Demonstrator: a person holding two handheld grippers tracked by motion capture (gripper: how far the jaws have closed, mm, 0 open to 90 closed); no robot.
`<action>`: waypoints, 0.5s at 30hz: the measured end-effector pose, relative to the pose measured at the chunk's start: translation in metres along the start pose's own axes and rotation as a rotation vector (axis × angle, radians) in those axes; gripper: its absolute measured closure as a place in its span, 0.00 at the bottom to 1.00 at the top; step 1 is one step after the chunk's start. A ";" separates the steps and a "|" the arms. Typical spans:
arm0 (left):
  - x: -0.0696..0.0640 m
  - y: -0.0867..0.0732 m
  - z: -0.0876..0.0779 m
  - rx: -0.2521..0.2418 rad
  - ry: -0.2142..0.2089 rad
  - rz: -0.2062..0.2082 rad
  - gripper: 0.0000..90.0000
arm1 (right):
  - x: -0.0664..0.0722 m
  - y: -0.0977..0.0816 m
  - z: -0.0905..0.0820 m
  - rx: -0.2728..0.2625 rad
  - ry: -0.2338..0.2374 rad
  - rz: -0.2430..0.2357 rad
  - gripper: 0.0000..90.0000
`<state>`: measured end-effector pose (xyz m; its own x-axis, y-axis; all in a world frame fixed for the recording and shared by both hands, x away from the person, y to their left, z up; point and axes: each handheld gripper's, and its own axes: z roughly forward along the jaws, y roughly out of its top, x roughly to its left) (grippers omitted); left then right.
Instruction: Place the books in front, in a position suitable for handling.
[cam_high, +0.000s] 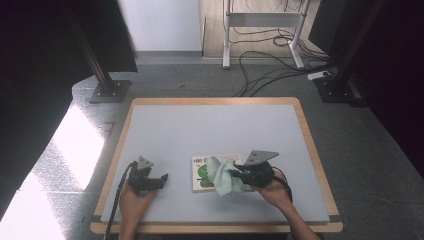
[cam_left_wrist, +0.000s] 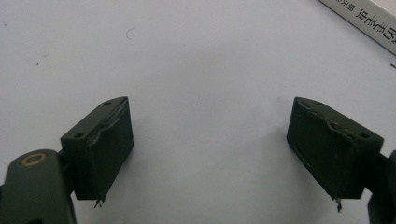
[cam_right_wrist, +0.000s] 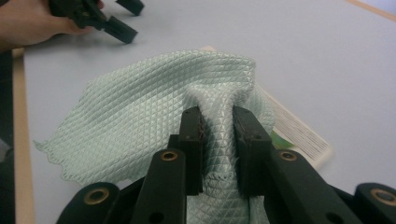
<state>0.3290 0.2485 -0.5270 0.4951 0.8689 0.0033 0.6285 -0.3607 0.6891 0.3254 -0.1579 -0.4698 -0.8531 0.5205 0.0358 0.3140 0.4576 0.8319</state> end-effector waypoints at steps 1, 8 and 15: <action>0.000 0.000 0.000 0.000 0.000 0.000 0.16 | -0.002 -0.001 -0.004 0.000 -0.011 0.005 0.82; 0.000 0.000 0.000 0.000 0.000 0.000 0.16 | -0.021 -0.015 -0.031 -0.001 -0.078 0.047 0.82; 0.000 0.000 0.000 0.000 -0.001 -0.001 0.16 | -0.037 -0.030 -0.058 -0.001 -0.154 0.098 0.82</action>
<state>0.3291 0.2485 -0.5270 0.4946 0.8691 0.0021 0.6290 -0.3597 0.6892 0.3235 -0.2331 -0.4637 -0.7443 0.6670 0.0315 0.3920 0.3982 0.8293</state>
